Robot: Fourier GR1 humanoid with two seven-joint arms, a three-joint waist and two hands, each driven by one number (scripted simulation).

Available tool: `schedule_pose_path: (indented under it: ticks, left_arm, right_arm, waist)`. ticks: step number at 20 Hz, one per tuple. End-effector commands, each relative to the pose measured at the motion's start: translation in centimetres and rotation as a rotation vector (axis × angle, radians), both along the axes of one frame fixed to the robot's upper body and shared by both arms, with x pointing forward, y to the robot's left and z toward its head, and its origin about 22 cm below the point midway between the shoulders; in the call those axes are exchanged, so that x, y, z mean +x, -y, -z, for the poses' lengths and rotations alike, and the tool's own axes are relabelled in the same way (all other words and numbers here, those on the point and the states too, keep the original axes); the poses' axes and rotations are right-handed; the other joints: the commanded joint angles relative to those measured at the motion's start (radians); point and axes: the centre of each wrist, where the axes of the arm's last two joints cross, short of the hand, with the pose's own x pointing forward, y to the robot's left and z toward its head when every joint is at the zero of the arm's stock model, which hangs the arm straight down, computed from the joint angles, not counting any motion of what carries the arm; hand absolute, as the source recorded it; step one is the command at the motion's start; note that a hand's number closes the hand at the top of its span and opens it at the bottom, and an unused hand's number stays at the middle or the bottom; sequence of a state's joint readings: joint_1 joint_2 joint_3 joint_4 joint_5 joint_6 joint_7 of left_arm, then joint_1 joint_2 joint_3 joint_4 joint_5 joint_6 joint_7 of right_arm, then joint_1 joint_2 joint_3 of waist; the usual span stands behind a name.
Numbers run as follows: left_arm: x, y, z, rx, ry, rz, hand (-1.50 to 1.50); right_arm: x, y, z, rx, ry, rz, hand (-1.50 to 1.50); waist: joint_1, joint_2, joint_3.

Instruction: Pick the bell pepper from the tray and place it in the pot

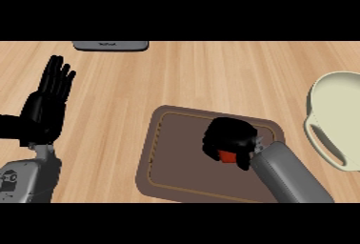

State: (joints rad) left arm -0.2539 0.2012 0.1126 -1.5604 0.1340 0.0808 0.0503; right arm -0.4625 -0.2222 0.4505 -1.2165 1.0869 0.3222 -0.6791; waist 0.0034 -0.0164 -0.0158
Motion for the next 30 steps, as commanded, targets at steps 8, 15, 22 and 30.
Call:
schedule_pose_path:
  ticks: [8,15,22,30]
  left_arm:
    - [0.5,1.1,0.1,-0.011,0.006,-0.002,0.0]
    - [0.5,0.5,0.1,0.004,-0.001,0.004,0.0]
    - [0.8,1.5,-0.5,0.003,0.01,0.038,0.0]
    - [0.8,1.8,-1.0,0.003,-0.006,0.014,0.0]
  right_arm:
    - [2.8,1.7,-1.2,0.06,0.1,0.761,1.5]
    - [6.1,0.6,-6.7,0.156,0.257,1.404,1.5]
    - [8.0,-1.9,-12.3,0.23,0.598,1.874,1.5]
    - [9.2,-1.4,-15.4,0.275,0.914,2.081,1.5]
  waist:
    - [-0.013,0.024,0.015]
    - [0.031,0.026,0.011]
    - [0.04,0.023,0.013]
    - [0.009,0.018,0.016]
